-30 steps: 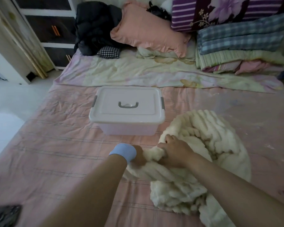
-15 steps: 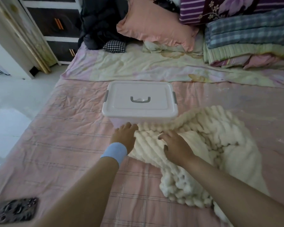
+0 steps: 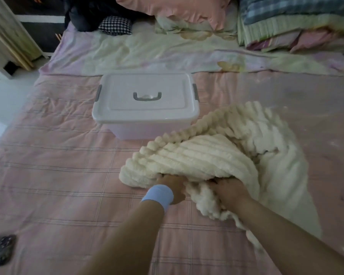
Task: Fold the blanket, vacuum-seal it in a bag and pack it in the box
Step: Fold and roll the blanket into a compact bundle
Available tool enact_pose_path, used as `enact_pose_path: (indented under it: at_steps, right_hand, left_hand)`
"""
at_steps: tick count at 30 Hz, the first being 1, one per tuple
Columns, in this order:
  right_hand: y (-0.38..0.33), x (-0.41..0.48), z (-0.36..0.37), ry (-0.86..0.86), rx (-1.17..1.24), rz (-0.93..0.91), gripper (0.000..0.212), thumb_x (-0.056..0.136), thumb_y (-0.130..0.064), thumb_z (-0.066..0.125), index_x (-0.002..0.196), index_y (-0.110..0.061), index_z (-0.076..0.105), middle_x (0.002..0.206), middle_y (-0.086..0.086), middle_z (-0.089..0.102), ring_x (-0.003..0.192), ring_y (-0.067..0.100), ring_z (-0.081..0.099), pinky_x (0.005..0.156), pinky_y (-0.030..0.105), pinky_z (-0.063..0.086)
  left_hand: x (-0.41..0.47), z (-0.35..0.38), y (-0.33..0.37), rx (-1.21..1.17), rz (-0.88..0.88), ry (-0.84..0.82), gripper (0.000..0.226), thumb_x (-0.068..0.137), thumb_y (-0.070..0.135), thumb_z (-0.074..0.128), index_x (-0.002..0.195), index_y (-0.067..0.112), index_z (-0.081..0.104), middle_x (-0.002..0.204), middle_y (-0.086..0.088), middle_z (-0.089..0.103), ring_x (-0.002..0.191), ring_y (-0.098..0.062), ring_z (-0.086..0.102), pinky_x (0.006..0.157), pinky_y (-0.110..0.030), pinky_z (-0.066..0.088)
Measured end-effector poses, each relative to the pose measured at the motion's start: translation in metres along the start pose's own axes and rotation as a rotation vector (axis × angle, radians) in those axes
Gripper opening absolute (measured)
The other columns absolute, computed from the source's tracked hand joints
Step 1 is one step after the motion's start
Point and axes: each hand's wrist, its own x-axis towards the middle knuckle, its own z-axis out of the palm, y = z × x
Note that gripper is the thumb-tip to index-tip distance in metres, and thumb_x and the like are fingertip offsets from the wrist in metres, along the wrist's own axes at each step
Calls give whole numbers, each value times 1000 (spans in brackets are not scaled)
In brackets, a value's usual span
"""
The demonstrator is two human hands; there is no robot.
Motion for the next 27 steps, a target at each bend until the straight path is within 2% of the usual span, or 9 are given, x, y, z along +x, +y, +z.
enact_pose_path:
  at_steps: [4, 6, 9, 11, 14, 18, 23, 25, 27]
  right_hand:
    - [19, -3, 26, 411, -253, -283, 24, 90, -21, 48, 106, -17, 66, 104, 2, 65, 97, 23, 61, 91, 38, 53]
    - [6, -12, 49, 403, -183, -379, 46, 86, -35, 51, 123, -11, 62, 116, 8, 62, 108, 26, 58, 102, 42, 49]
    - [1, -8, 80, 239, -135, -150, 90, 67, -50, 71, 143, -7, 50, 134, 10, 60, 120, 26, 59, 108, 41, 46]
    - [5, 10, 92, 217, -123, -10, 64, 77, -36, 75, 135, -14, 57, 125, 7, 66, 113, 23, 64, 101, 38, 51]
    - [10, 24, 69, 211, -154, -2, 18, 75, -20, 81, 88, -13, 72, 79, 8, 73, 69, 25, 71, 64, 38, 60]
    - [4, -2, 4, 235, 157, -194, 16, 80, -24, 67, 95, -19, 71, 91, 0, 73, 84, 21, 69, 74, 33, 54]
    - [-4, -47, -47, 537, 391, -247, 27, 61, -27, 76, 88, -26, 68, 86, -16, 61, 85, 17, 60, 89, 42, 43]
    - [-13, -58, -51, 548, 378, -194, 34, 64, -34, 73, 96, -25, 71, 110, -6, 61, 107, 21, 54, 103, 50, 33]
    - [-31, -70, -56, 357, 537, -200, 34, 70, -39, 70, 98, -21, 71, 126, 2, 57, 116, 22, 53, 105, 45, 39]
  left_hand:
    - [23, 11, 12, 66, -93, 320, 82, 84, 49, 60, 150, 30, 15, 154, 0, 25, 143, -32, 17, 115, -59, 4]
    - [35, 10, 10, 58, -159, 327, 85, 84, 47, 62, 150, 29, 12, 155, 0, 21, 144, -31, 15, 114, -61, 1]
    - [41, 14, 6, 98, -188, 298, 80, 84, 43, 64, 147, 26, 18, 153, 0, 26, 142, -29, 21, 116, -56, 11]
    - [35, 26, 9, 66, -137, 332, 73, 81, 44, 66, 142, 29, 28, 147, 1, 31, 137, -26, 25, 113, -46, 26]
    - [17, 42, 18, -113, 33, 291, 88, 65, 56, 75, 138, 33, 32, 142, 4, 29, 133, -22, 26, 110, -38, 33]
    - [-8, 40, 42, -216, 113, 261, 123, 49, 60, 83, 147, 29, 16, 146, 7, 21, 134, -16, 20, 113, -35, 25]
    - [-38, 4, 60, -112, 45, 340, 47, 90, 31, 56, 134, 21, 44, 131, -1, 54, 120, -23, 54, 97, -31, 43]
    - [-62, -21, 58, -92, 20, 198, 40, 94, 28, 53, 132, 17, 52, 131, -7, 58, 118, -27, 56, 99, -35, 45]
    - [-84, -40, 51, 56, -3, -33, 41, 93, 28, 56, 131, 13, 55, 133, -12, 57, 120, -29, 56, 102, -38, 44]
